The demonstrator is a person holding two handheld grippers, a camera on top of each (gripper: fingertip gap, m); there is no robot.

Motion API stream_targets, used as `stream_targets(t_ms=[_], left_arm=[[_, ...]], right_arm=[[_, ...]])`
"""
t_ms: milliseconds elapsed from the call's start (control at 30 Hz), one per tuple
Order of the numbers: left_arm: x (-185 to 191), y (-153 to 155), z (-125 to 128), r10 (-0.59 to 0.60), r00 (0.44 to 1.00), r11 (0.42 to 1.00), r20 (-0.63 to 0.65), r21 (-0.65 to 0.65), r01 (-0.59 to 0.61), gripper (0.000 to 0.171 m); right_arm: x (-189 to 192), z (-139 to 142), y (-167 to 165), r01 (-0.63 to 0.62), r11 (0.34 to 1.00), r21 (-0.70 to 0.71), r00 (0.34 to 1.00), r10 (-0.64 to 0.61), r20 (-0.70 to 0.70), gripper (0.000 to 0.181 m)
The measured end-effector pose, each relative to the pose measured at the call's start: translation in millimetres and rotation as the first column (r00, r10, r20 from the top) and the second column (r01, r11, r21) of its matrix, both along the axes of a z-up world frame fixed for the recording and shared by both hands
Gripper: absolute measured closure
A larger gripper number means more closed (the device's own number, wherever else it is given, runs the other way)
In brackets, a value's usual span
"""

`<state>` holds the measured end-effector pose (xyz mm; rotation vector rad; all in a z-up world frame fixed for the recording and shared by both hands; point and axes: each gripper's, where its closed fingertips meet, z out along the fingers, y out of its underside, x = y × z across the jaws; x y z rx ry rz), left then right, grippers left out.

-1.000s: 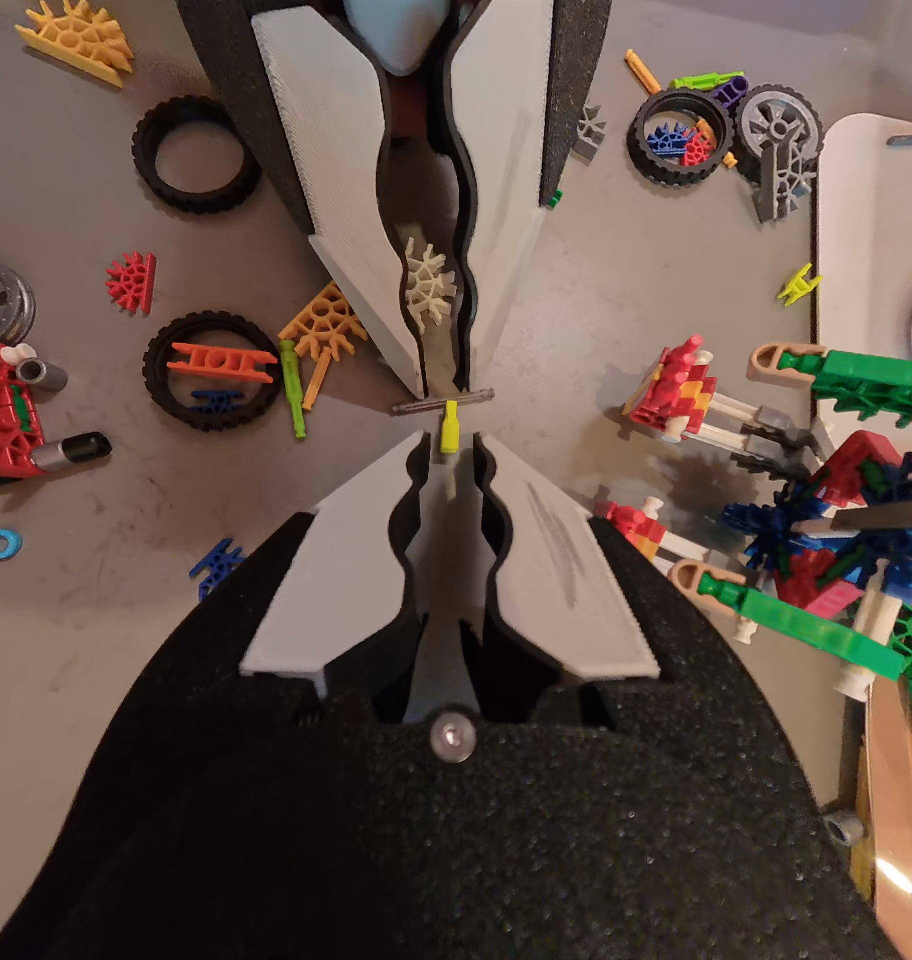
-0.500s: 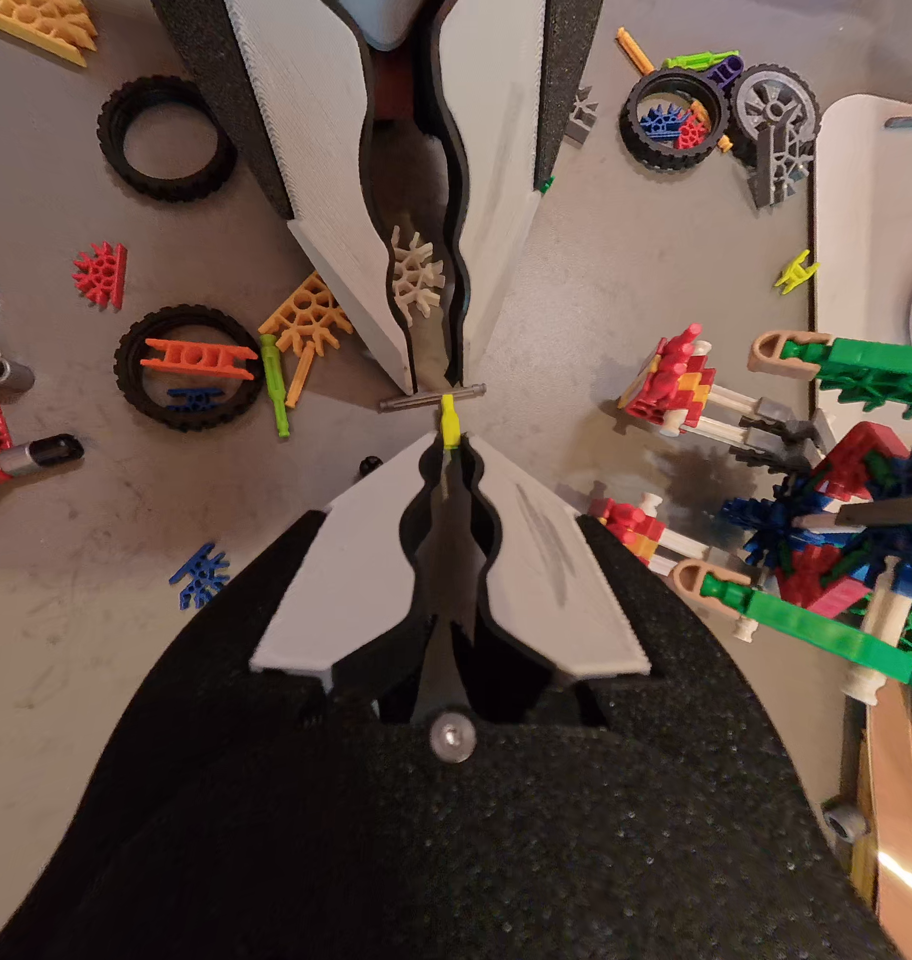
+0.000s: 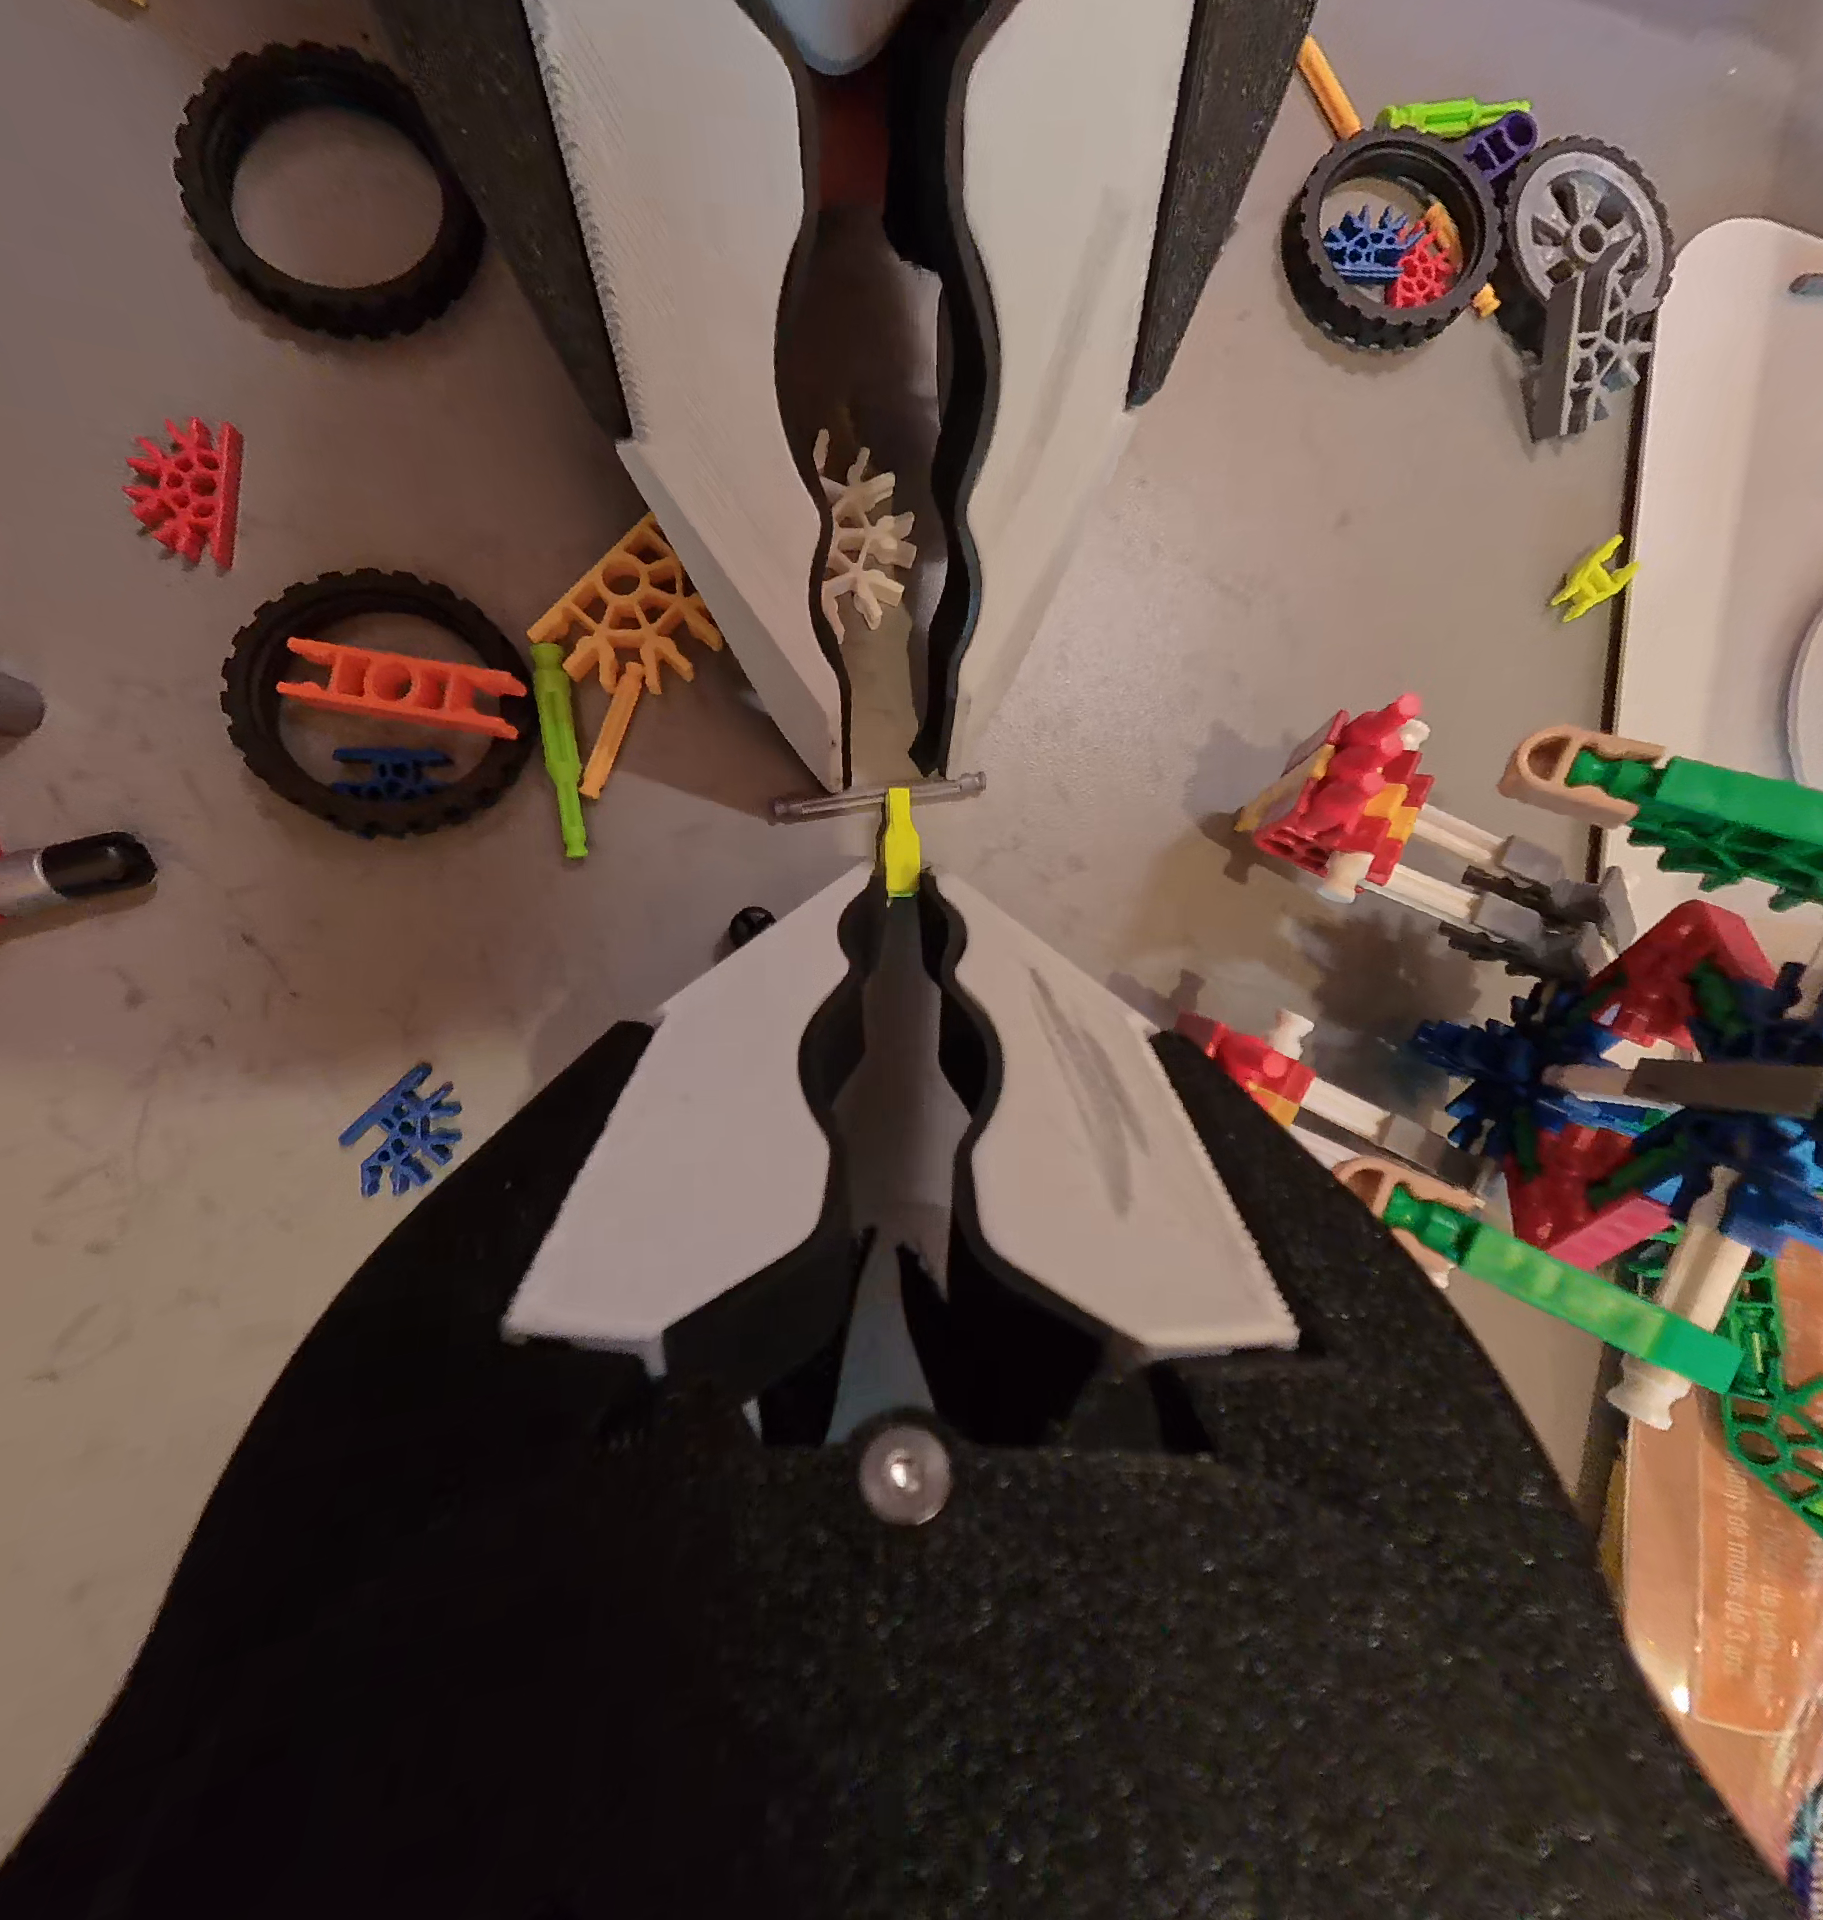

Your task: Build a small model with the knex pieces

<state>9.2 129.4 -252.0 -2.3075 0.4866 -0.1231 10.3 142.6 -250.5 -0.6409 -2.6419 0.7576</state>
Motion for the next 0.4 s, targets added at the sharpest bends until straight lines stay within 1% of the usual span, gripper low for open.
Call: stream_targets(t_ms=[400], left_arm=[[0.3, 1.0, 0.1, -0.002, 1.0, 1.0, 0.003, -0.002, 0.002, 0.157]], right_arm=[[1.3, 6.1, 3.1, -0.024, 0.999, 0.049, 1.0, 0.023, 0.019, 0.177]])
